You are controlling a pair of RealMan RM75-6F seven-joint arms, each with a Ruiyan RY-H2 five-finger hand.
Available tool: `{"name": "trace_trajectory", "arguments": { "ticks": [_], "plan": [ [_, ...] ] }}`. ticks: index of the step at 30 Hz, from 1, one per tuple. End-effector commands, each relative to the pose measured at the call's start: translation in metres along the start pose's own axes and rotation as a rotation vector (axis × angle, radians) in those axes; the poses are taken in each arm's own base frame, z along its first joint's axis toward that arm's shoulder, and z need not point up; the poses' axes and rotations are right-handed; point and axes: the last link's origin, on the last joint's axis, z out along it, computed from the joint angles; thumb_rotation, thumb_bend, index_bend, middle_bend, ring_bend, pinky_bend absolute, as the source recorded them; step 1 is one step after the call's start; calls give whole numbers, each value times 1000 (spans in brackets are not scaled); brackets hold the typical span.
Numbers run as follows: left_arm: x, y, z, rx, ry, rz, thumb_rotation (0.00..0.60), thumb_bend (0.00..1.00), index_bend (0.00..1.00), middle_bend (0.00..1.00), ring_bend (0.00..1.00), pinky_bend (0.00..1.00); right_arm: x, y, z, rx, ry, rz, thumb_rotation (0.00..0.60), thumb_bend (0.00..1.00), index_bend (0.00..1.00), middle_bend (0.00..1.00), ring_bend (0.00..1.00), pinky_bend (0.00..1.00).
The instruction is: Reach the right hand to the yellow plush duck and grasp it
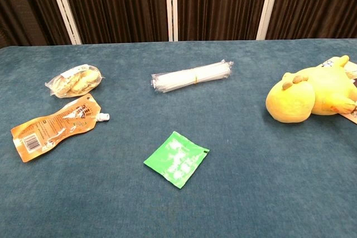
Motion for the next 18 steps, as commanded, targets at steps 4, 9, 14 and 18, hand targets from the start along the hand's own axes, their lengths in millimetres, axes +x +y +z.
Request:
{"name": "trace_trajectory", "arguments": {
  "ticks": [4, 9, 14, 18],
  "plan": [
    [0, -3, 2, 12, -3, -4, 600, 210, 0, 0, 0, 0, -2, -1, 0, 8, -15, -6, 600, 211, 0, 0, 0, 0],
    [2, -2, 0, 9, 2, -5, 600, 210, 0, 0, 0, 0, -4, -1, 1, 14, -22, -9, 600, 211, 0, 0, 0, 0],
    [-1, 0, 0, 4, -10, -3, 600, 210, 0, 0, 0, 0, -4, 1, 6, 8, -11, -5, 600, 378, 0, 0, 0, 0],
    [-3, 0, 1, 6, -19, -3, 600, 210, 0, 0, 0, 0, -5, 3, 16, -1, -13, -8, 600, 702, 0, 0, 0, 0]
  ]
}}
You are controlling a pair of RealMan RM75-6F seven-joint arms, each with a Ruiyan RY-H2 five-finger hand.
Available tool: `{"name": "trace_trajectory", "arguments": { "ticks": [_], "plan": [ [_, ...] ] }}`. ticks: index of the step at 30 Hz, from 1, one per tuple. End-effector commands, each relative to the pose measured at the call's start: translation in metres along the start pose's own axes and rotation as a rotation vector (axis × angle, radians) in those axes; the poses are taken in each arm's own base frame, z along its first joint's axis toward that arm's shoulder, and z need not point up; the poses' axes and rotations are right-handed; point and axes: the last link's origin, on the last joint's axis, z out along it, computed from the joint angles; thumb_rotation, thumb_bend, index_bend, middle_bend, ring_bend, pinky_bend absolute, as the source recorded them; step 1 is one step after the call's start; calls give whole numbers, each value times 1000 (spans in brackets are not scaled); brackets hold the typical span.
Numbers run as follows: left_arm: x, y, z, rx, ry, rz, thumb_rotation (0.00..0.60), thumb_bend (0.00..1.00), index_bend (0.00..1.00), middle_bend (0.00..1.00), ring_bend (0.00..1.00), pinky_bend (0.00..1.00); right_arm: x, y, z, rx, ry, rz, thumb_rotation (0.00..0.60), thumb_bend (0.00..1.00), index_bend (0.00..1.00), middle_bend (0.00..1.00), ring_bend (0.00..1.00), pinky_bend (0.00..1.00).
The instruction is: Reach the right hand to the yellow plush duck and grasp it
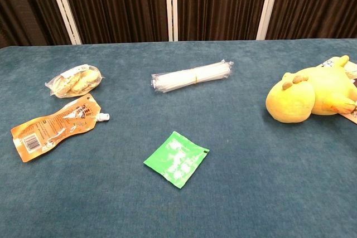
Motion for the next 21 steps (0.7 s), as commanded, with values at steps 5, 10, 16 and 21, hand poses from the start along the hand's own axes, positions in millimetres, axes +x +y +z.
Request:
{"name": "trace_trajectory", "arguments": {
  "ticks": [5, 10, 16, 21],
  "plan": [
    [-4, 1, 2, 5, -15, 8, 600, 210, 0, 0, 0, 0, -10, -2, 45, -22, -46, -16, 600, 923, 0, 0, 0, 0],
    [-5, 1, 2, 5, -20, 10, 600, 210, 0, 0, 0, 0, -23, -18, 73, -19, -78, -18, 600, 1000, 0, 0, 0, 0],
    [-5, 1, 3, 7, -21, 6, 600, 210, 0, 0, 0, 0, -34, -34, 92, -14, -75, -39, 600, 1000, 0, 0, 0, 0],
    [-5, 1, 4, 8, -27, 6, 600, 210, 0, 0, 0, 0, -46, -52, 101, -12, -58, -20, 600, 1000, 0, 0, 0, 0]
  ]
}}
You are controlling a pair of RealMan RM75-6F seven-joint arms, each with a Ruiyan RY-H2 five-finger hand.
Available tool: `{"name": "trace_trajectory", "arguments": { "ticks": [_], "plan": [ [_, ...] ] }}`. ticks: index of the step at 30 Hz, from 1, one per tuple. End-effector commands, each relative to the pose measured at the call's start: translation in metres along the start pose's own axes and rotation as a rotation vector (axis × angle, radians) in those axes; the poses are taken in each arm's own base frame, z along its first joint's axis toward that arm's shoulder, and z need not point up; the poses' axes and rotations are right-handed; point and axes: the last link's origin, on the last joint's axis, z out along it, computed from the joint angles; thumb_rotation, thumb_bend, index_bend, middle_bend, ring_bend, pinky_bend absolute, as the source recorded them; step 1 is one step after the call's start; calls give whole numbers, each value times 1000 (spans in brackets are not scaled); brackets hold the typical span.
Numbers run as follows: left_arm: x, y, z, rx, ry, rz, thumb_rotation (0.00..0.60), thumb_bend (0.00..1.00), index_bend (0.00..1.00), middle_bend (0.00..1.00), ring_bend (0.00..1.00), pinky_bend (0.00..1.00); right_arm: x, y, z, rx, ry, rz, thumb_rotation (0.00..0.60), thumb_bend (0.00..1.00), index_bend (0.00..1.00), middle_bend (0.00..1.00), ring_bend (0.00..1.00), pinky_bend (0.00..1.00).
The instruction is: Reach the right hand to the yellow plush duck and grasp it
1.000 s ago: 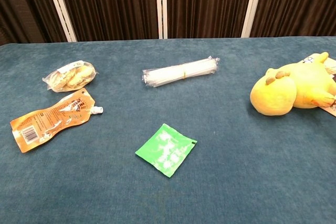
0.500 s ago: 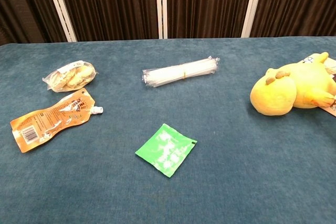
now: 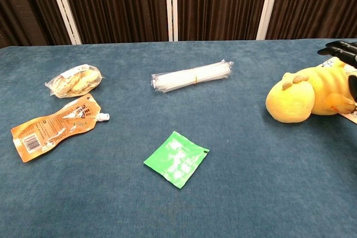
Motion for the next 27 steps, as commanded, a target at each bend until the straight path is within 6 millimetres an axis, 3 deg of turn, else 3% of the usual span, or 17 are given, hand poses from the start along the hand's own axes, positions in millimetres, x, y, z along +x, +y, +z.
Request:
{"name": "trace_trajectory", "arguments": {
  "ticks": [1, 16, 27],
  "plan": [
    [-1, 0, 1, 1, -4, 1, 600, 211, 0, 0, 0, 0, -11, -13, 7, 3, 4, -2, 600, 1000, 0, 0, 0, 0],
    [-3, 0, 2, 4, -15, 4, 600, 210, 0, 0, 0, 0, -44, -34, 25, 11, 5, 11, 600, 1000, 0, 0, 0, 0],
    [-5, -2, 5, 14, -25, 8, 600, 209, 0, 0, 0, 0, -63, -27, 37, -46, -18, -3, 600, 1000, 0, 0, 0, 0]
  ]
}}
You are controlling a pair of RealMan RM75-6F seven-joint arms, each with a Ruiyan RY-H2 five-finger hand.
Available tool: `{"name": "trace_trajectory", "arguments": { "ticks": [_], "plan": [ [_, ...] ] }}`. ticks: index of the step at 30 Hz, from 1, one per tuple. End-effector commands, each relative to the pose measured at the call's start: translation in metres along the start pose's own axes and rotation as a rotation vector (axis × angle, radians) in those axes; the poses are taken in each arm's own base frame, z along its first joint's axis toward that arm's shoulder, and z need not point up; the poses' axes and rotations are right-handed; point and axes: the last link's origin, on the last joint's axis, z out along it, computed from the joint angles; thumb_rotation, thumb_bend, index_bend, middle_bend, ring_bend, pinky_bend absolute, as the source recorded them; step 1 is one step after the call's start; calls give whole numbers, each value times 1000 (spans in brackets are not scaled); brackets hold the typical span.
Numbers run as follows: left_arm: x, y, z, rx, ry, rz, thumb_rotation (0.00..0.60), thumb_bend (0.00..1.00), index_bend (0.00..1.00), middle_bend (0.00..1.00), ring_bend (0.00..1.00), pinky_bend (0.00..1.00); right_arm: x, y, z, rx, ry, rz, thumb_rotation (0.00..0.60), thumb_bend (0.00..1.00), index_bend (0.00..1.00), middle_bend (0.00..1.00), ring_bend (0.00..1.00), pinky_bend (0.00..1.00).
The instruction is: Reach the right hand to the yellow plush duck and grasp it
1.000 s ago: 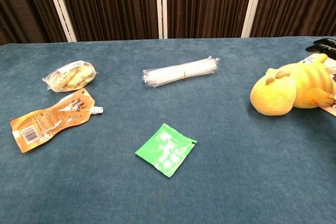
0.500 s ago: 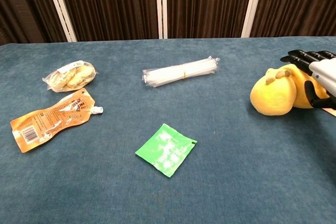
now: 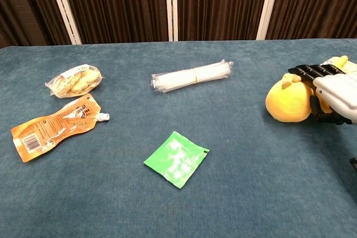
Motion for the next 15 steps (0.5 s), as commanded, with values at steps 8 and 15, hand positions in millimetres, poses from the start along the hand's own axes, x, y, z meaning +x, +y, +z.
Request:
{"name": "trace_trajectory", "arguments": {
  "ticks": [8, 15],
  "plan": [
    [1, -1, 1, 7, 5, -4, 600, 210, 0, 0, 0, 0, 4, 20, 18, -99, 42, 14, 600, 1000, 0, 0, 0, 0],
    [2, 0, 0, 2, 7, -4, 600, 210, 0, 0, 0, 0, 14, 35, 20, -133, 71, 26, 600, 1000, 0, 0, 0, 0]
  ]
}}
